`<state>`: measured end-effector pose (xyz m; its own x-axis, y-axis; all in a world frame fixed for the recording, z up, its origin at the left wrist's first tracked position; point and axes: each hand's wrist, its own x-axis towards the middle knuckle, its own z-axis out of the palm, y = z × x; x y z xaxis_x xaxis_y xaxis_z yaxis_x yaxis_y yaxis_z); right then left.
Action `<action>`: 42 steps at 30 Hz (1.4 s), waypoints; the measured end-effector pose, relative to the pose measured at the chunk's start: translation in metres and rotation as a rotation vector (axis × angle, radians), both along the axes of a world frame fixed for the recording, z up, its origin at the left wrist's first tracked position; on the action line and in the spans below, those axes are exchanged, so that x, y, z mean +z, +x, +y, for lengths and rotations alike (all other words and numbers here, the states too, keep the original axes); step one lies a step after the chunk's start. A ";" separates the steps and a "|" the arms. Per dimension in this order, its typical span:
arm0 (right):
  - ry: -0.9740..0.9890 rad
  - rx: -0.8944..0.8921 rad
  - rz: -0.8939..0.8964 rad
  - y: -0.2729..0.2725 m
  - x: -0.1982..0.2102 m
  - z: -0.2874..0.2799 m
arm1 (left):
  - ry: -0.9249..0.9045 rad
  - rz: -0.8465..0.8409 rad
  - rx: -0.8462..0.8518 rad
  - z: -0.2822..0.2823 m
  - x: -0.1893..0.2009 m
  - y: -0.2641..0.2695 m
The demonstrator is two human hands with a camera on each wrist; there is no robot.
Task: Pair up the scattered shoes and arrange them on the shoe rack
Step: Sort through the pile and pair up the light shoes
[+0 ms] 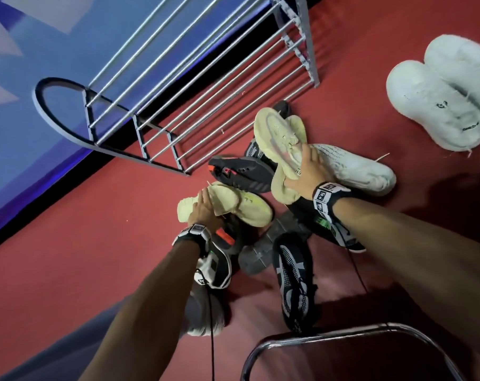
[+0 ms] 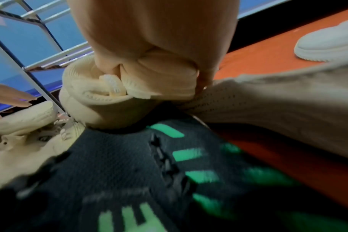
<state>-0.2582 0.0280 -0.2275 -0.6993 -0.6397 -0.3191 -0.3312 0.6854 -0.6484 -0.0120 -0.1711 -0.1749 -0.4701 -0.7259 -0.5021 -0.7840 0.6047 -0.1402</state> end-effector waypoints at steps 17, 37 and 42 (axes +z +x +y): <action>-0.008 -0.048 -0.017 0.001 -0.005 0.003 | -0.307 -0.175 -0.583 0.013 0.006 -0.033; 0.029 0.038 -0.089 -0.010 -0.001 0.003 | 0.682 0.318 -0.143 0.046 0.047 -0.062; 0.026 0.041 -0.069 -0.010 -0.006 0.002 | 0.722 0.418 -0.046 0.051 0.028 -0.046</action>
<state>-0.2686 0.0303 -0.2339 -0.6483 -0.6586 -0.3821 -0.3151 0.6889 -0.6528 -0.0578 -0.1196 -0.1473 -0.7422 -0.2680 -0.6142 -0.6577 0.4671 0.5909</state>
